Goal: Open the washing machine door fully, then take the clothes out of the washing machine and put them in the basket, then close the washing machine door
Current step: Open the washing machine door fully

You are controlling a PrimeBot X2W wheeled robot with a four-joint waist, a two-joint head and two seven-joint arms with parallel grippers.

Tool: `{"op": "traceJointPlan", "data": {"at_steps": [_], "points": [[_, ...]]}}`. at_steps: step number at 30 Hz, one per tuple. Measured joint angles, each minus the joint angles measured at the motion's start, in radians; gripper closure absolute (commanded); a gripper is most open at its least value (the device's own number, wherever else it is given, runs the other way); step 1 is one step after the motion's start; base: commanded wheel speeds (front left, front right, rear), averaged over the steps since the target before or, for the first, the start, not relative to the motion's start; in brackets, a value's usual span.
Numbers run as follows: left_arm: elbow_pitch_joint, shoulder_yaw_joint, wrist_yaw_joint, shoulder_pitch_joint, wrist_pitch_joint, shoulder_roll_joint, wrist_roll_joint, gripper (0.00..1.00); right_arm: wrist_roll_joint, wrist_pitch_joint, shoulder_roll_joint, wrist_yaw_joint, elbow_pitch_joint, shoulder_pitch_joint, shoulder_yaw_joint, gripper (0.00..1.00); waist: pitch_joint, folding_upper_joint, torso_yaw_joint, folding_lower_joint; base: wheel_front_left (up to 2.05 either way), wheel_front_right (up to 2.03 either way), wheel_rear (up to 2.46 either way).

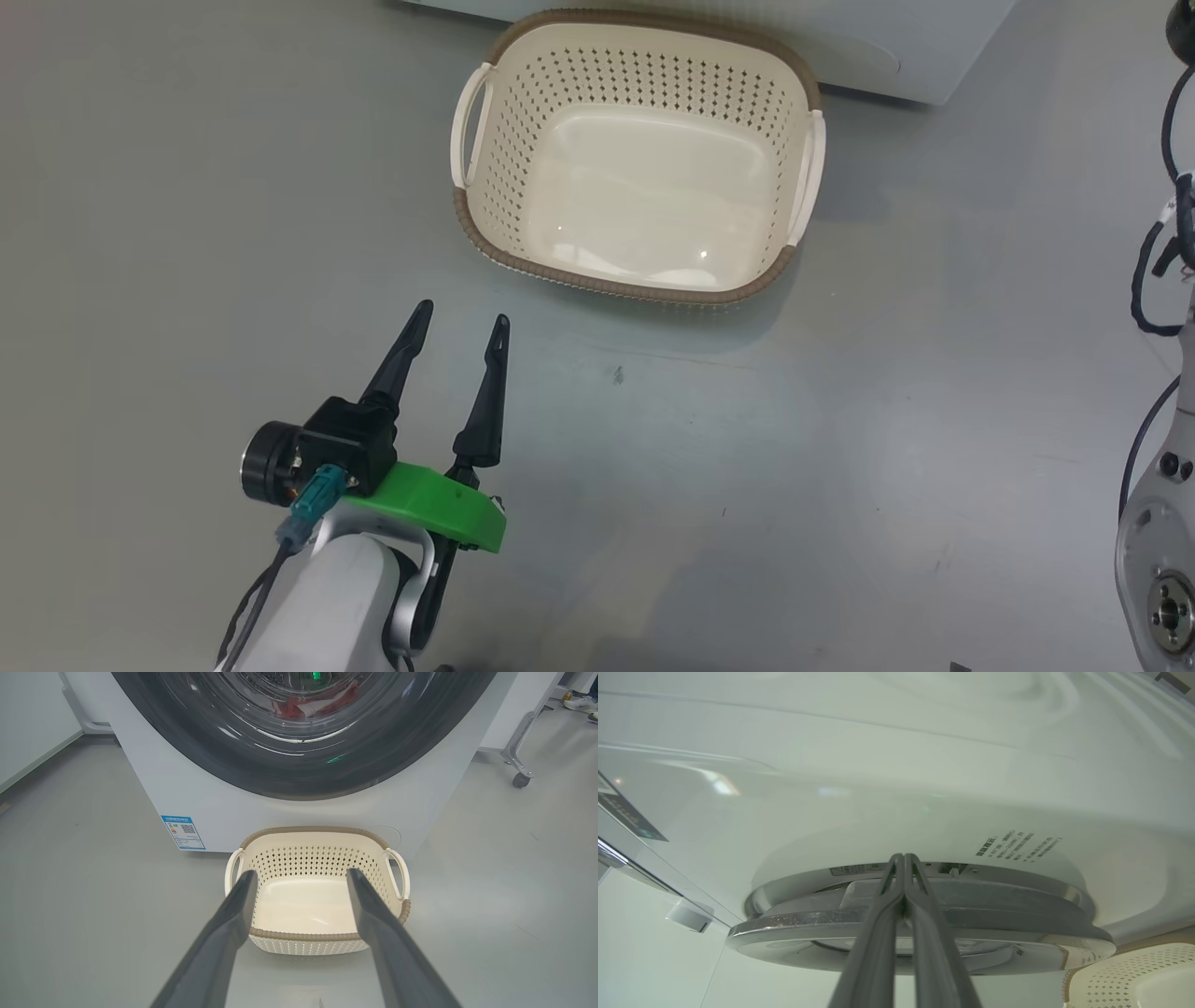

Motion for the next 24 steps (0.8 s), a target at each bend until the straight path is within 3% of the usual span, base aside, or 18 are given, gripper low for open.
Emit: {"op": "traceJointPlan", "data": {"at_steps": [12,24], "points": [[-0.001,-0.062,0.017,-0.006,0.0,-0.002,-0.06,0.0,0.092,0.103,-0.008,-0.025,0.112,-0.128,-0.039,1.0,0.053,0.0,0.089,0.0,0.0,0.0,0.0],[0.0,-0.078,0.031,-0.006,0.0,-0.003,-0.063,0.0,0.145,0.157,-0.027,-0.025,0.203,-0.199,-0.066,1.0,0.057,0.0,0.117,0.0,0.0,0.0,0.0]]}}
